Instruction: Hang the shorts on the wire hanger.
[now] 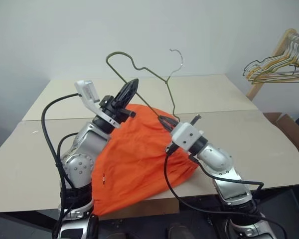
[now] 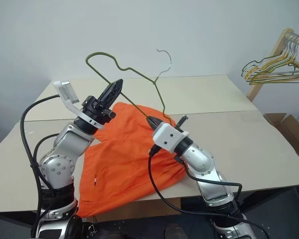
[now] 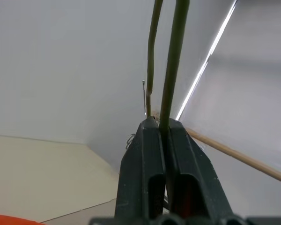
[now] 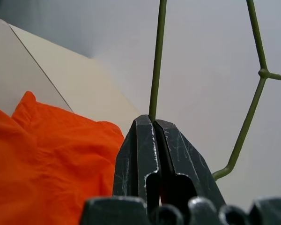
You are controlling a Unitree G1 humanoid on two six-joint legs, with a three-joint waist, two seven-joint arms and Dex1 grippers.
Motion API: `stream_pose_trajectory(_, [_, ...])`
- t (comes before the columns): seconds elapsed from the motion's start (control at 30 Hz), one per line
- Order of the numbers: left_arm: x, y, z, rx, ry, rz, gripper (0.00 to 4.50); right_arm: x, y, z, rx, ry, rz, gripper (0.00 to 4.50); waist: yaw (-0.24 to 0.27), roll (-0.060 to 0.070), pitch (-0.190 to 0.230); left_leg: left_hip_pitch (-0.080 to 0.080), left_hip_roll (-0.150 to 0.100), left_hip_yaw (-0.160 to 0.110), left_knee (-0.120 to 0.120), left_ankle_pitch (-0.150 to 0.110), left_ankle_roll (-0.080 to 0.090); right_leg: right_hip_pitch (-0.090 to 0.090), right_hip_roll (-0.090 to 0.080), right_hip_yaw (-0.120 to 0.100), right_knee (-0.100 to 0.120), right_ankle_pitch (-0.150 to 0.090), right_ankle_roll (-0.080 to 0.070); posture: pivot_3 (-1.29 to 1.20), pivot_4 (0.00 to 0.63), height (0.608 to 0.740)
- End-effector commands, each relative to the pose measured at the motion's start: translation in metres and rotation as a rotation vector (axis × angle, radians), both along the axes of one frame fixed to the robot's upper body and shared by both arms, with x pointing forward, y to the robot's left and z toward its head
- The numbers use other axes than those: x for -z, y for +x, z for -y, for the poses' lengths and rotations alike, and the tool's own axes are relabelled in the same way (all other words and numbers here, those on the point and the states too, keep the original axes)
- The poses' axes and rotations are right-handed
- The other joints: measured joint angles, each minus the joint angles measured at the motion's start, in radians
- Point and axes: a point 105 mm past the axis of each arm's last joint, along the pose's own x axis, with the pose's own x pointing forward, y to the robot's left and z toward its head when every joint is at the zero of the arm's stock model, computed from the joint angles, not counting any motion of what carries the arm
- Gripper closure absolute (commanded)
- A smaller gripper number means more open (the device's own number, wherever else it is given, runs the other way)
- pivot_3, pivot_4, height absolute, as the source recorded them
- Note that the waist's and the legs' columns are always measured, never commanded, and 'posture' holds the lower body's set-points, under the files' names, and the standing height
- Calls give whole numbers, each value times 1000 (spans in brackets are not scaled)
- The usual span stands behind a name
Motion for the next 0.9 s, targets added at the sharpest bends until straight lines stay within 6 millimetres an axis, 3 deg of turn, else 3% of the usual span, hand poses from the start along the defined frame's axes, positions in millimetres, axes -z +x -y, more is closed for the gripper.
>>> stream_pose_trajectory(0.03, [-15, -4, -11, -22, -35, 92, 4500, -14, -8, -4, -58, 1, 66, 3123, 0, 0, 0, 0, 0, 0, 0, 0, 0, 0, 0, 0, 0, 0, 0, -103, 0, 740])
stream_pose_trajectory(0.17, [-16, -3, -26, -50, 55, 132, 4500, -20, -8, 9, -97, 49, -2, 1826, -2, 0, 0, 0, 0, 0, 0, 0, 0, 0, 0, 0, 0, 0, 0, -99, 0, 740])
stream_pose_trajectory(0.23, [-21, -8, -39, -29, 82, 163, 4500, -20, -8, 20, -148, 88, -120, 1142, -2, 0, 0, 0, 0, 0, 0, 0, 0, 0, 0, 0, 0, 0, 0, -94, 0, 740])
stream_pose_trajectory(0.27, [-26, -14, -46, 16, 85, 188, 4500, -16, -11, 27, -217, 121, -259, 861, -2, 0, 0, 0, 0, 0, 0, 0, 0, 0, 0, 0, 0, 0, 0, -92, 0, 740])
stream_pose_trajectory(0.47, [-46, -40, -80, 236, 47, 280, 4500, -13, -27, 56, -547, 169, -701, 861, -9, -1, 1, 0, 1, 0, 0, 0, 0, 0, 0, -1, -1, 0, 0, -109, 0, 740])
stream_pose_trajectory(0.63, [-57, -57, -83, 394, 25, 378, 4500, -5, -26, 72, -743, 207, -984, 861, -14, -3, 2, 2, 1, 0, 0, 0, 0, 2, 0, -2, -1, 0, 0, -105, 0, 740])
stream_pose_trajectory(0.9, [-54, -56, -73, 440, 5, 400, 4500, -17, -16, 47, -903, 243, -1134, 861, -28, -3, 2, -1, 1, -2, 0, 0, 0, 0, 1, -2, -1, 0, 0, -101, 0, 740])
